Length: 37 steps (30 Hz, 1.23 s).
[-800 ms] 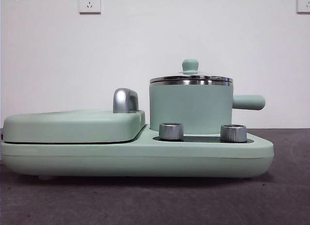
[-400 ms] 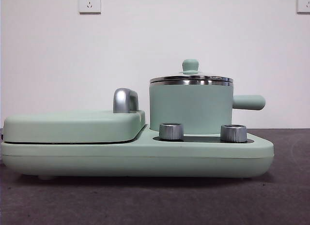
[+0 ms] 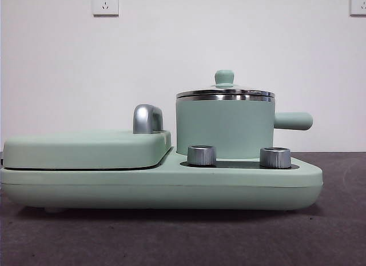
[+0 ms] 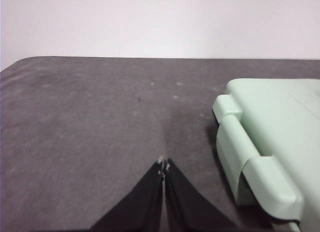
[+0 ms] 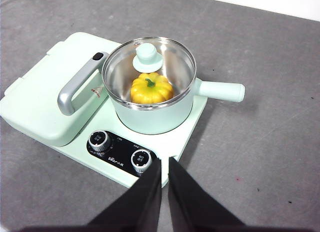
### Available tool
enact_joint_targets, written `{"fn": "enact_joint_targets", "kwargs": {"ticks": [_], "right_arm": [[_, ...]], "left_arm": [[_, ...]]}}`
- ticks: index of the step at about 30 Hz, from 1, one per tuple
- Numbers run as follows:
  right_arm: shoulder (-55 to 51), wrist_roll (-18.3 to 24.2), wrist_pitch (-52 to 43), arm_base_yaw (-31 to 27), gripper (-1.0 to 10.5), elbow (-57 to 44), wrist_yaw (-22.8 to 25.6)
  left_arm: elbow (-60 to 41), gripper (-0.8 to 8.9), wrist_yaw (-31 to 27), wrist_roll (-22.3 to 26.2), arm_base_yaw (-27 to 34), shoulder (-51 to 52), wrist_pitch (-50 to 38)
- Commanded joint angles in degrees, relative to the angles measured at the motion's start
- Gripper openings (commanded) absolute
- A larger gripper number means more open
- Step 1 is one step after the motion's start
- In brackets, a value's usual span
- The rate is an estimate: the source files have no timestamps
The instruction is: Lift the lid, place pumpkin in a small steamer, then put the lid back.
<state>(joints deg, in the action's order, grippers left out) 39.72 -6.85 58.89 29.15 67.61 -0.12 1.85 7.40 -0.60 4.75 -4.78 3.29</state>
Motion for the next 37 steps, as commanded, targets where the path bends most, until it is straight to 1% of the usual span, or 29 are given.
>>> {"fn": "enact_joint_targets", "kwargs": {"ticks": [1, 5, 9, 12, 13, 17, 24, 25, 26, 28, 29, 30, 31, 32, 35, 37], "right_arm": [[0.2, 0.4, -0.6, 0.3, 0.2, 0.6, 0.2], [0.2, 0.4, -0.6, 0.3, 0.2, 0.6, 0.2], [0.2, 0.4, -0.6, 0.3, 0.2, 0.6, 0.2], [0.2, 0.4, -0.6, 0.3, 0.2, 0.6, 0.2], [0.2, 0.4, -0.6, 0.3, 0.2, 0.6, 0.2], [0.2, 0.4, -0.6, 0.3, 0.2, 0.6, 0.2], [0.2, 0.4, -0.6, 0.3, 0.2, 0.6, 0.2], [0.2, 1.4, -0.7, 0.3, 0.2, 0.6, 0.3], [0.2, 6.8, -1.7, 0.3, 0.2, 0.6, 2.0], [0.2, 9.8, -3.2, 0.0, 0.2, 0.6, 3.7], [0.1, 9.8, -3.9, -0.7, 0.2, 0.6, 4.9], [-0.1, 9.1, -4.4, -1.4, 0.2, 0.6, 5.1], [-0.2, 7.0, -4.4, -2.4, 0.2, 0.6, 4.9], [-0.2, 6.3, -4.5, -3.3, 0.2, 0.6, 4.7], [-0.7, 9.4, -5.8, -7.3, 0.2, -0.7, 4.6], [-3.0, 10.9, -11.1, -10.9, 0.2, -5.8, 4.5]], "left_arm": [[-1.1, 0.07, -0.2, -0.4, 0.2, 3.0, 2.9], [-1.1, 0.07, -0.2, 1.4, -0.1, 4.6, 2.1], [-1.1, 0.07, -0.2, 1.4, -1.5, 4.6, 0.2], [-1.1, 0.07, -0.2, -2.7, -1.8, 4.6, -2.4], [-1.1, 0.07, -0.2, -3.1, -1.8, 4.6, -3.2], [-1.1, 0.07, -0.2, -3.1, -1.8, 4.6, -4.7], [-1.1, 0.07, -0.2, -3.1, -1.8, 4.6, -4.6], [-1.1, 0.07, -0.2, -3.1, -1.8, 4.6, -4.6], [-1.1, 0.07, -0.2, -3.1, -1.8, 4.6, -4.6], [-1.1, 0.07, -0.2, -3.1, -1.8, 4.6, -4.6], [-1.1, 0.07, -0.2, -3.1, -1.8, 4.6, -4.6], [-1.1, 0.07, -0.2, -3.1, -1.8, 4.6, -4.6], [-1.1, 0.07, -0.2, -3.1, -1.8, 4.6, -4.6], [-1.1, 0.07, -0.2, -3.1, -1.8, 4.6, -4.6], [-1.1, 0.07, -0.2, -3.1, -1.8, 4.6, -4.6], [-1.1, 0.07, -0.2, -3.1, -1.8, 4.6, -4.6]]}}
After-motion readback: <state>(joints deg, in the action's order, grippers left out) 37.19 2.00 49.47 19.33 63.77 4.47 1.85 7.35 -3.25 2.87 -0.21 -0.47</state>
